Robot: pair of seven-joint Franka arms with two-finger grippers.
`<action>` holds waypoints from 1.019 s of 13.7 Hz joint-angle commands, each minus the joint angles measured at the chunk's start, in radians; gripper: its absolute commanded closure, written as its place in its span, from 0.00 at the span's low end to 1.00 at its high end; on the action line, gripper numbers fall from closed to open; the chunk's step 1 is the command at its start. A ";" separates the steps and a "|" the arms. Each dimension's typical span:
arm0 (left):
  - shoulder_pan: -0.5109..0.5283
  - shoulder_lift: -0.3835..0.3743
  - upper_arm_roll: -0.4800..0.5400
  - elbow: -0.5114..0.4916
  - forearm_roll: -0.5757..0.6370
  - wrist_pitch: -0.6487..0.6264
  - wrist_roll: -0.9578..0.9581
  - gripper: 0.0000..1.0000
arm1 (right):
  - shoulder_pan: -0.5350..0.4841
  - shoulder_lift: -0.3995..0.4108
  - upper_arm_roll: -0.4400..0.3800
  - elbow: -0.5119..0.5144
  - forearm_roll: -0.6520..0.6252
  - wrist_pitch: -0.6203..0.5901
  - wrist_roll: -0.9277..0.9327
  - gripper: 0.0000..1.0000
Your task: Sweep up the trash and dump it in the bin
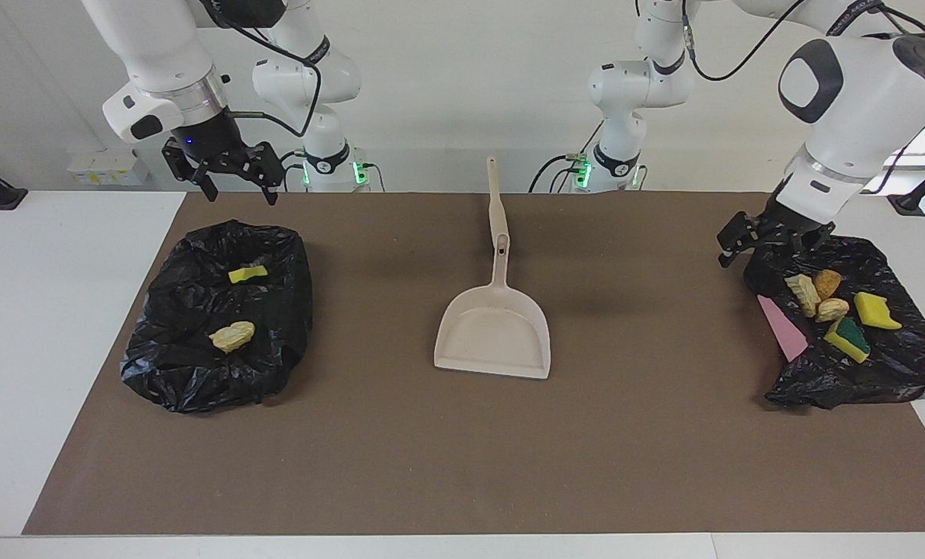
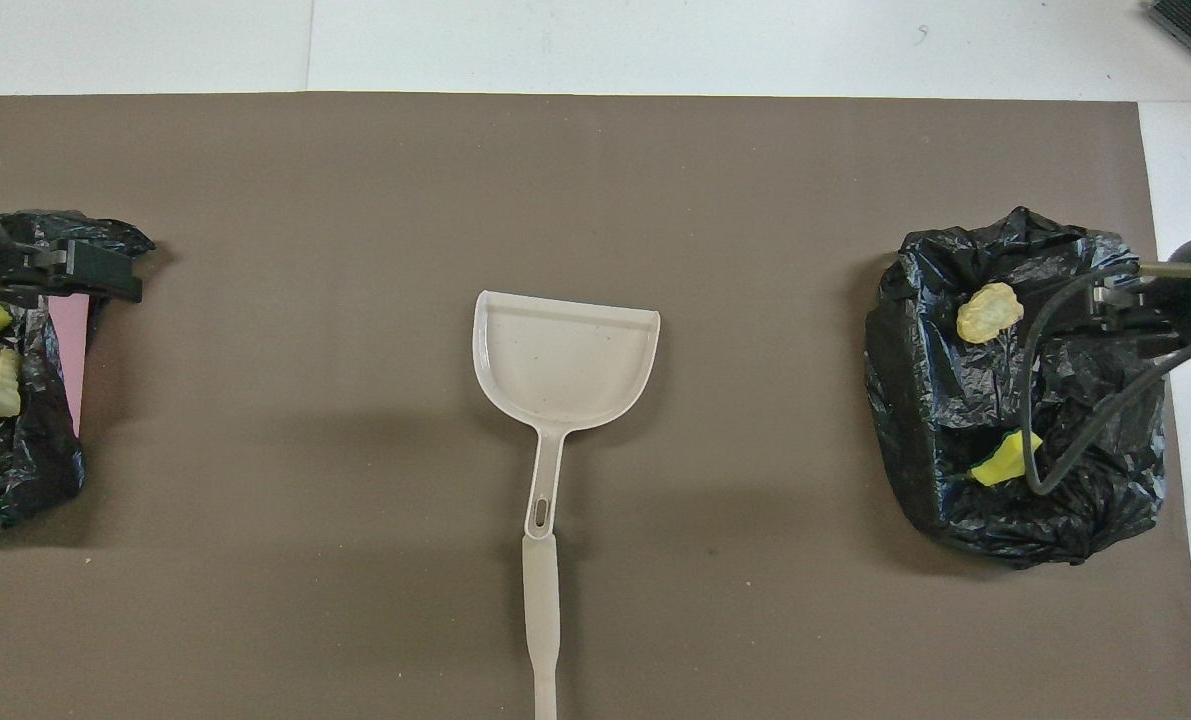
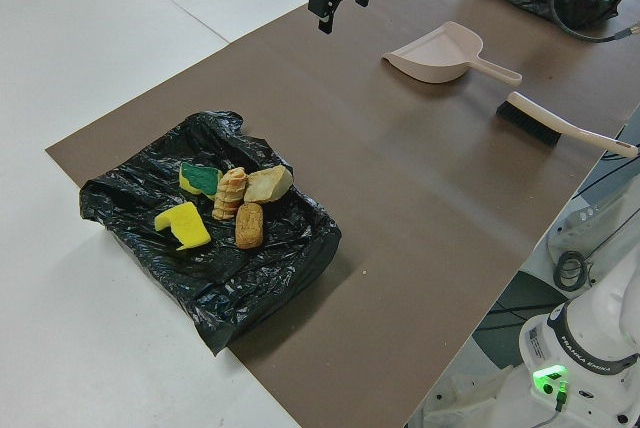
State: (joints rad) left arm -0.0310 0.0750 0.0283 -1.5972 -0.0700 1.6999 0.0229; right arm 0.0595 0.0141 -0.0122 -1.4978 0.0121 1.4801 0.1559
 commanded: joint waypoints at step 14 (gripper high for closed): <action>-0.014 -0.104 -0.005 0.029 0.065 -0.256 0.015 0.00 | -0.004 0.001 0.002 0.001 -0.001 0.002 0.019 0.00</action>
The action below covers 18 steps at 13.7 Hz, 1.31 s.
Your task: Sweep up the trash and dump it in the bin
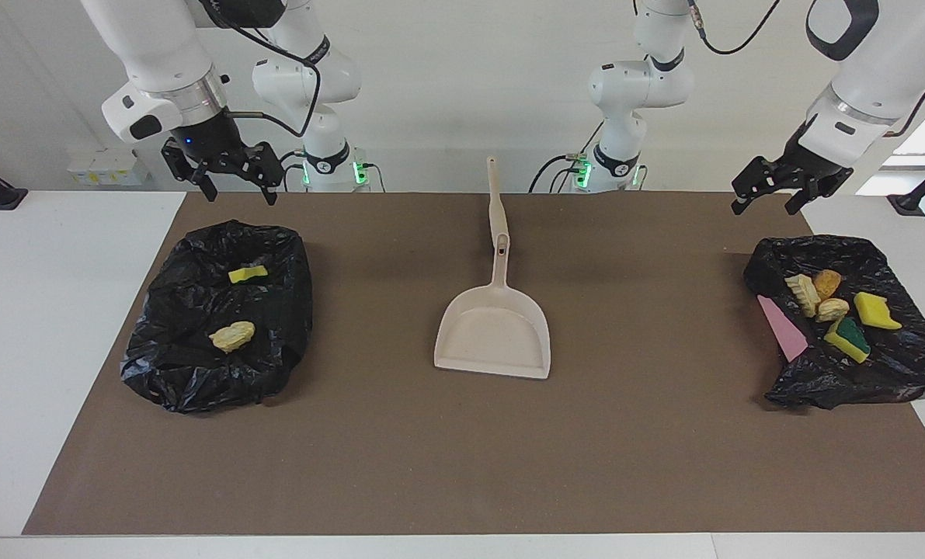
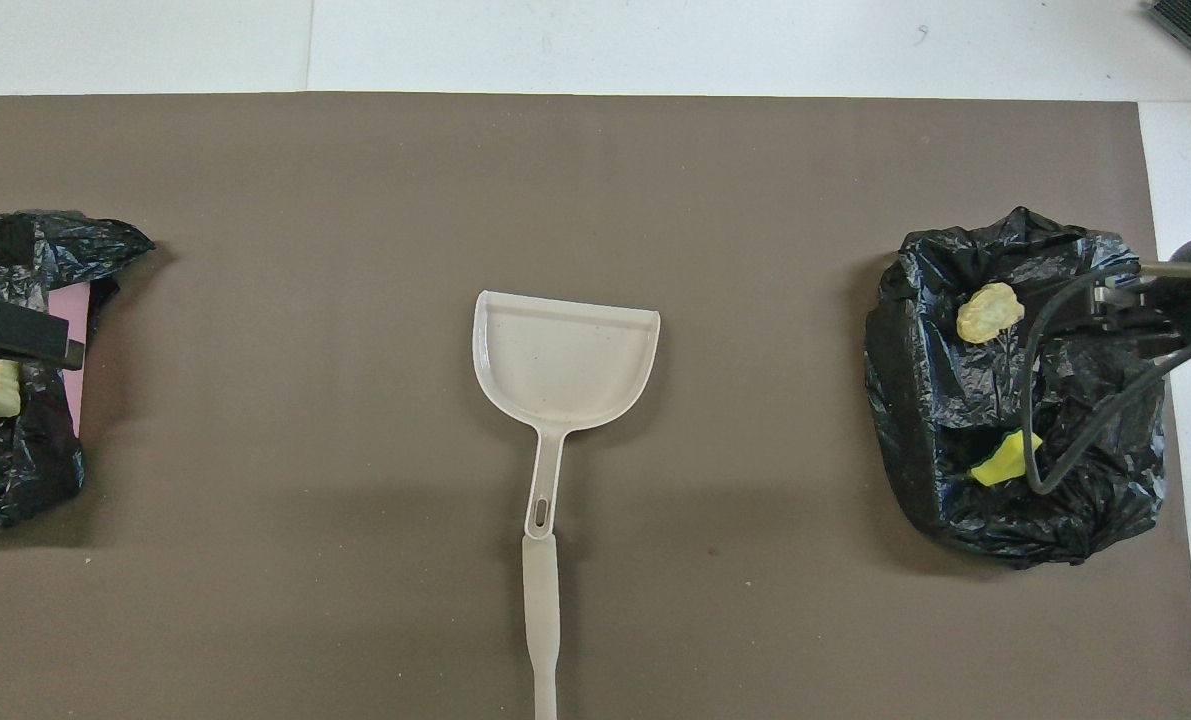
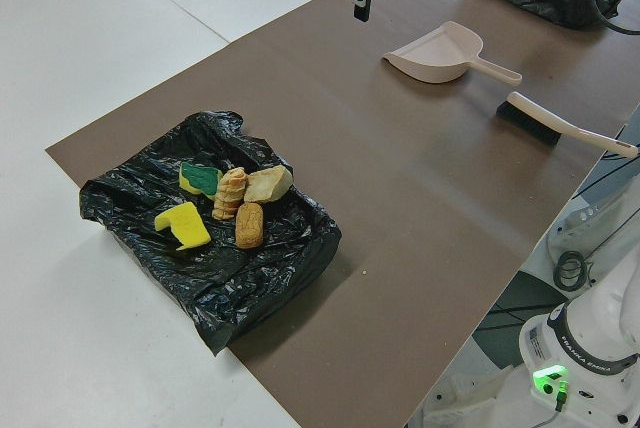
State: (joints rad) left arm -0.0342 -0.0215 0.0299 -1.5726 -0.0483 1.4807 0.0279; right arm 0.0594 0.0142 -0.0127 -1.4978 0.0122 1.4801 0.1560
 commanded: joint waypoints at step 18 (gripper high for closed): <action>0.005 0.008 -0.028 0.000 0.011 0.076 0.063 0.00 | -0.004 0.000 0.002 -0.005 -0.003 0.002 0.016 0.00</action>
